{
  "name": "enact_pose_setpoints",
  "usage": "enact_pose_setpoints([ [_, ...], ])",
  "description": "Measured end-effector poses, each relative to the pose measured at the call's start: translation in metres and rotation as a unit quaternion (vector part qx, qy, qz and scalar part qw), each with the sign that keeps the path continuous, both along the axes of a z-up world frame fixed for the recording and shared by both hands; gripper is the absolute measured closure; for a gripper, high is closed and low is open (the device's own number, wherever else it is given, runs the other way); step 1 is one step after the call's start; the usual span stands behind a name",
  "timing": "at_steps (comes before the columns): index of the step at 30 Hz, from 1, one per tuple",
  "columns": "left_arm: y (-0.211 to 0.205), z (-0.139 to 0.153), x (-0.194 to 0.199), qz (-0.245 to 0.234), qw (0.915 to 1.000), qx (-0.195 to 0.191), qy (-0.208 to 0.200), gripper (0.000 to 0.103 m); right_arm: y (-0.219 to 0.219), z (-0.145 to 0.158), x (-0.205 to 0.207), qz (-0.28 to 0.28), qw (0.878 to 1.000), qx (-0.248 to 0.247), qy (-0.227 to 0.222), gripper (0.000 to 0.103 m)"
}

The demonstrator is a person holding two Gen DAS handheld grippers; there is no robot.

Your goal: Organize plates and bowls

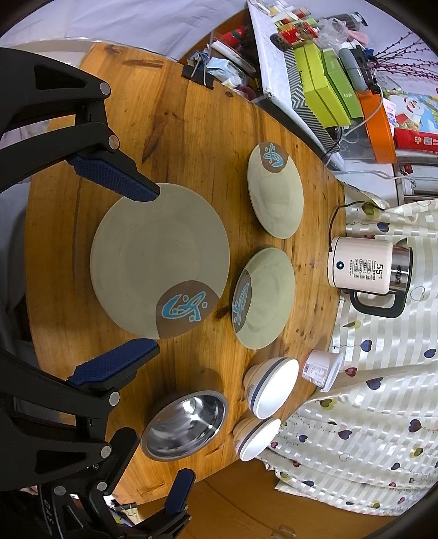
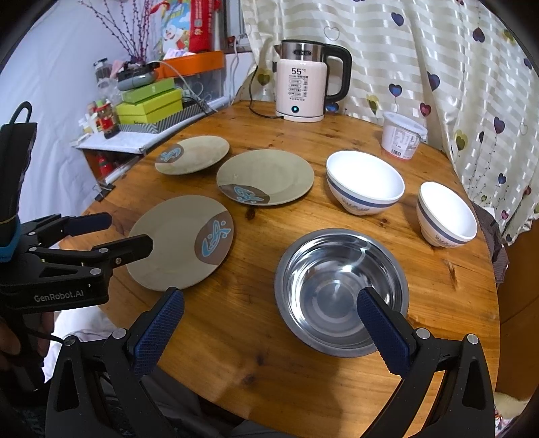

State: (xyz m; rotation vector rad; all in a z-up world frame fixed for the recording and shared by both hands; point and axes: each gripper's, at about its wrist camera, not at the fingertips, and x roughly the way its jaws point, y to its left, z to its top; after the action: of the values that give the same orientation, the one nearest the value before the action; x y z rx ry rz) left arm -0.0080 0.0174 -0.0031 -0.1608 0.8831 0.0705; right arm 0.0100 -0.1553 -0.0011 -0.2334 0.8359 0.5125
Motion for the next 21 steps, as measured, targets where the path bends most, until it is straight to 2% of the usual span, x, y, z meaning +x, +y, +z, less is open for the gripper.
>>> enact_pose_setpoints([
  [21,0.0032,-0.0061,0.0044,0.001,1.0,0.001,0.0,0.019,0.0013,0.0,0.0019,0.0,1.0,0.0,0.001,0.0],
])
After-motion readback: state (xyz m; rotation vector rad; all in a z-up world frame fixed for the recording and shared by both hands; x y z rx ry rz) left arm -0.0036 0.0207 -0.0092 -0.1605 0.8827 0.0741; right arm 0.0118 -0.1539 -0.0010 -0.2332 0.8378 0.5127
